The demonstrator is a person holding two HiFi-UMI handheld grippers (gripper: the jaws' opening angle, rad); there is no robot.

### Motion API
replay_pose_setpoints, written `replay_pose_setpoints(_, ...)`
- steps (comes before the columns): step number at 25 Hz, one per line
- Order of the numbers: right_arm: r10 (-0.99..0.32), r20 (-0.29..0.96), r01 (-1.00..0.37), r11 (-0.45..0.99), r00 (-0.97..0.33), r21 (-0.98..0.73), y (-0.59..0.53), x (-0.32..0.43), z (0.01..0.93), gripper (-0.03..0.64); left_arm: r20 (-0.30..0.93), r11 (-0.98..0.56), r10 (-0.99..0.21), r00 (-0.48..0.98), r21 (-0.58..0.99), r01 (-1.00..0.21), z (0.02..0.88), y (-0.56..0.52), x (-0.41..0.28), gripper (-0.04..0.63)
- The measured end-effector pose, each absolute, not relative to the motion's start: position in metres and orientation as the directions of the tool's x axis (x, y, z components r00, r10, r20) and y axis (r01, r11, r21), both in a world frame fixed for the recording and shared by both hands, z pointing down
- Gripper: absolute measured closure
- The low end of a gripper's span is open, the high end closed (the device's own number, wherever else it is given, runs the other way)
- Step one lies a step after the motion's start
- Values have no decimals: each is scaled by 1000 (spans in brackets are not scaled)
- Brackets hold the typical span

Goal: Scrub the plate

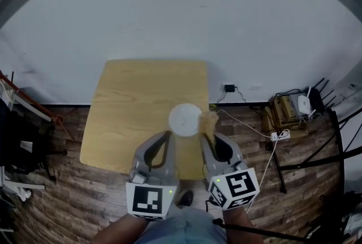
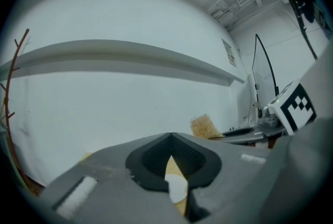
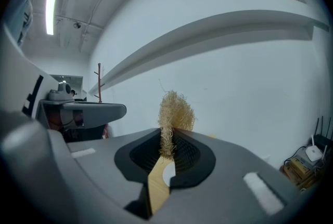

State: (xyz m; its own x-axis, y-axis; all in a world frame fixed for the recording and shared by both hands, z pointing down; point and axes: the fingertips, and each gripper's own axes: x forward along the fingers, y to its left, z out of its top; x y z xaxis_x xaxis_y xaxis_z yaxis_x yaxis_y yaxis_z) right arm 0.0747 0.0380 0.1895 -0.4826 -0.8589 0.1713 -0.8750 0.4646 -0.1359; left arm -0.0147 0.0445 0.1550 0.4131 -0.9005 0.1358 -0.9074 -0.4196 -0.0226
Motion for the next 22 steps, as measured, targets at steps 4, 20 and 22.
replay_pose_setpoints(4, -855, 194, -877, 462, -481, -136, 16, 71, 196, 572, 148, -418, -899, 412, -11, -908, 161, 20, -20, 575)
replay_pose_setpoints(20, -856, 294, -904, 418, -426, -93, -69, 46, 204, 572, 194, -427, -878, 438, 94, -899, 184, -82, -60, 574)
replay_pose_setpoints(22, -842, 334, -904, 415, -424, -101, -73, 43, 221, 572, 216, -419, -875, 433, 109, -901, 198, -87, -66, 574)
